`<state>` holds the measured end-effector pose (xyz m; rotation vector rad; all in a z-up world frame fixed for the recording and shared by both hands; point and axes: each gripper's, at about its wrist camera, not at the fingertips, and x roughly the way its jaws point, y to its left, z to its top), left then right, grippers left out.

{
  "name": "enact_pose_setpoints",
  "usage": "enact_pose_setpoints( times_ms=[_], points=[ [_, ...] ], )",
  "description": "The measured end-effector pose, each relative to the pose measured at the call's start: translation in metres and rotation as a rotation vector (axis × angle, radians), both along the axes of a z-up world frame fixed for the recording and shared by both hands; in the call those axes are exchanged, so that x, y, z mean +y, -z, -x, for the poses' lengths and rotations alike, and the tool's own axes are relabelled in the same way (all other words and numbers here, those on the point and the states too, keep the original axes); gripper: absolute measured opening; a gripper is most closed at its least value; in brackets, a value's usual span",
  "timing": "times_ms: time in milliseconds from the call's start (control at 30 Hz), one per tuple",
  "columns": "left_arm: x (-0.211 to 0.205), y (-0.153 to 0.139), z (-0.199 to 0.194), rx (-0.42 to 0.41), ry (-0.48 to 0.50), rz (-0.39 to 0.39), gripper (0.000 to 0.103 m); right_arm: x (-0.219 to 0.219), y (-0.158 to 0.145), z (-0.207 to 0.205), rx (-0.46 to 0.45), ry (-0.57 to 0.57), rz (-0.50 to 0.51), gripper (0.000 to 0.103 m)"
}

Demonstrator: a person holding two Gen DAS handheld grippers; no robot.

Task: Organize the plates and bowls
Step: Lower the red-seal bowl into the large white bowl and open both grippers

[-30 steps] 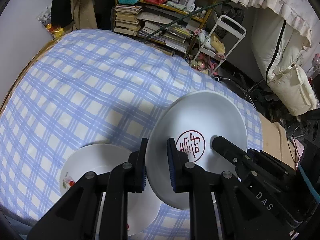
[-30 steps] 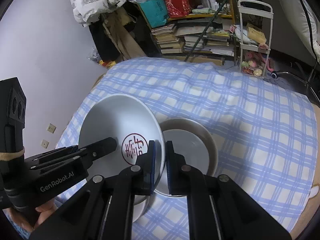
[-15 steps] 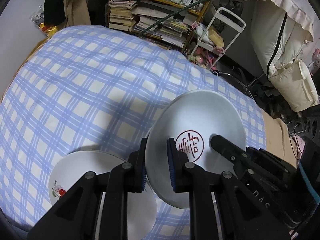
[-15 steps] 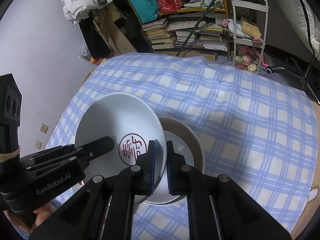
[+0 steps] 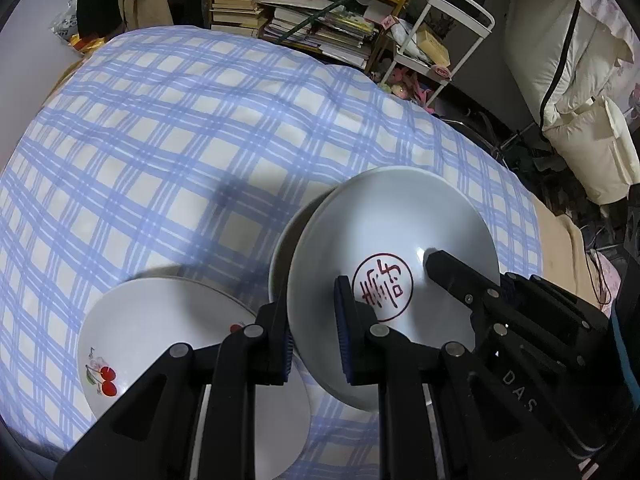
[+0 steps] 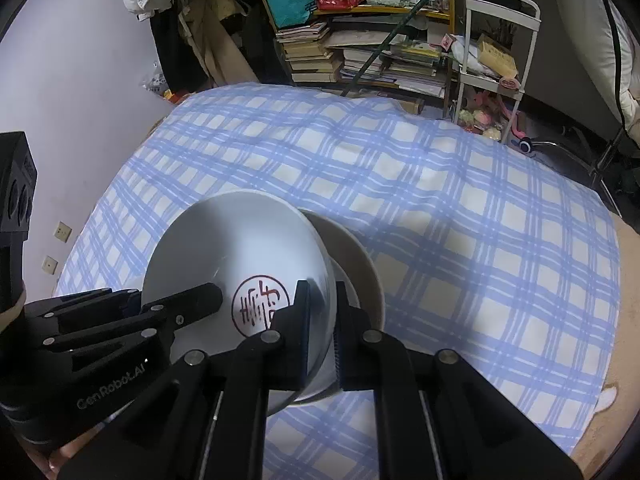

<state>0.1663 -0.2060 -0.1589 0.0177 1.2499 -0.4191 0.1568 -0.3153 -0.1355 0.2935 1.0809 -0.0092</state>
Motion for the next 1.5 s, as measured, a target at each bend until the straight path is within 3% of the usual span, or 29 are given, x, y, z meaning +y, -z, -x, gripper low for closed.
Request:
enact_pose_setpoints(
  times_ms=[167,700,900,1033,1300,1333,1433,1500],
  points=[
    [0.001,0.005,-0.001,0.020,-0.030,-0.009,0.018,0.000,0.009,0.001,0.023,-0.020,-0.008,0.012],
    [0.008,0.013,0.001,0.044,-0.075,0.002,0.018,0.025,0.016,0.001,0.041,-0.182,0.205,0.016],
    [0.008,0.014,0.001,0.045,-0.073,0.007,0.018,0.023,0.016,0.003,0.035,-0.190,0.211,0.016],
    [0.005,0.006,0.004,-0.020,-0.050,-0.038,0.018,0.024,0.013,0.004,0.017,-0.179,0.196,0.016],
    [0.008,-0.006,0.001,-0.039,-0.044,-0.039,0.019,0.013,0.005,0.006,-0.009,-0.123,0.198,0.019],
    [0.007,-0.007,0.002,-0.048,-0.038,-0.052,0.019,0.011,0.003,0.006,-0.015,-0.113,0.203,0.021],
    [0.007,-0.008,0.003,-0.073,-0.028,-0.104,0.021,0.005,-0.002,0.008,-0.033,-0.082,0.194,0.044],
    [0.010,-0.007,0.001,-0.068,-0.033,-0.117,0.030,0.000,-0.005,0.008,-0.039,-0.059,0.177,0.048]
  ],
)
